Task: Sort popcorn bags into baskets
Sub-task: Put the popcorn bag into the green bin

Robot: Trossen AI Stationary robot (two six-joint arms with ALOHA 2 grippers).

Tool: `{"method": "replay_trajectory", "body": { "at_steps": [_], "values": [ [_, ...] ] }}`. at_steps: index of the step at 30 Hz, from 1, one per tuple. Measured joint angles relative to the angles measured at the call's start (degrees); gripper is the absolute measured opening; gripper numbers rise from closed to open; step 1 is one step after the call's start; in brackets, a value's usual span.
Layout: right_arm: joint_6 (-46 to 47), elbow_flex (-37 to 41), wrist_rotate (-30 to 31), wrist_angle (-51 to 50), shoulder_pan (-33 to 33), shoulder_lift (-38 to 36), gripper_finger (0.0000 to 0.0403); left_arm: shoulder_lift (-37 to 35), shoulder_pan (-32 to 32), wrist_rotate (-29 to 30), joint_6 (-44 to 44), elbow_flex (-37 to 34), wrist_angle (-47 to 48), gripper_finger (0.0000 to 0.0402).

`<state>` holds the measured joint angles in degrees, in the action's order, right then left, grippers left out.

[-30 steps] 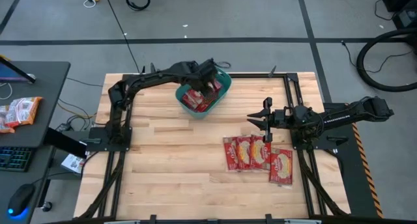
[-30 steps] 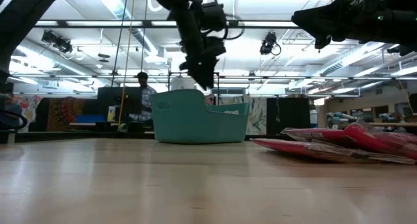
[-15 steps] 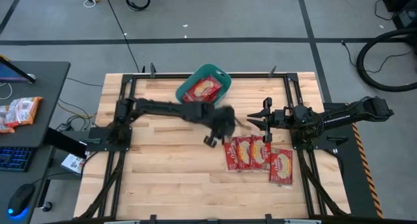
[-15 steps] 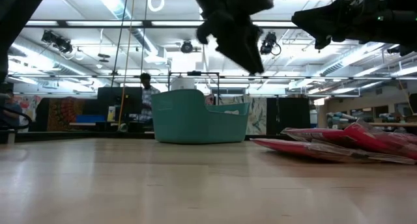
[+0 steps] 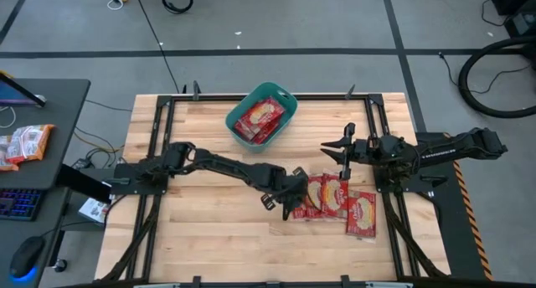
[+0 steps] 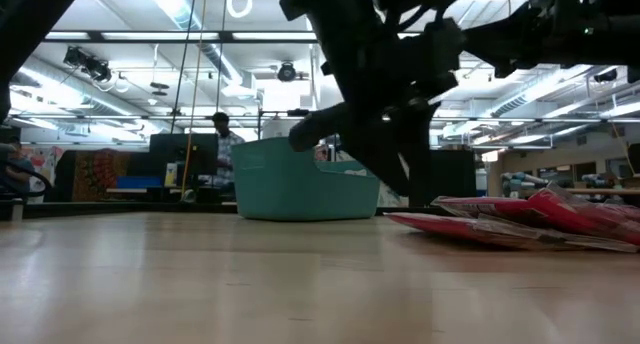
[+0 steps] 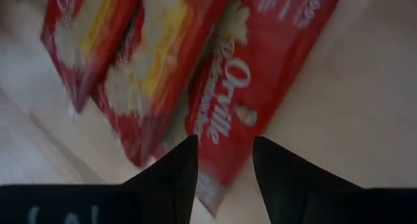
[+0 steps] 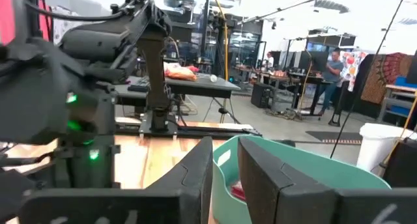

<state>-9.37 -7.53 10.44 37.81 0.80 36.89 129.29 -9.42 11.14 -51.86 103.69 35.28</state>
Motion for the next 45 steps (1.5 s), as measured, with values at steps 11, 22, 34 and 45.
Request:
{"method": "replay_trajectory", "body": {
  "at_steps": [11, 22, 34, 45],
  "values": [
    [1.91, 0.02, -2.6, -10.15, 0.0, -10.43, 0.0078, 2.53, -1.14, 0.82, -6.08, -0.01, -1.06, 0.015],
    [1.79, 0.02, -2.58, -13.64, 0.0, -13.81, 0.0078, 4.84, -1.16, 0.98, -7.33, 0.05, -3.45, 0.0146],
    [1.71, 0.02, -2.6, -14.66, 0.0, -13.66, 0.0078, 5.23, -1.71, 2.09, -5.16, 0.12, -4.85, 0.0015],
    [1.69, 0.02, -2.6, -14.76, 0.0, -13.66, 0.0078, -0.95, -4.81, 7.76, -10.29, -0.18, -0.55, 0.0014]
  ]
}}
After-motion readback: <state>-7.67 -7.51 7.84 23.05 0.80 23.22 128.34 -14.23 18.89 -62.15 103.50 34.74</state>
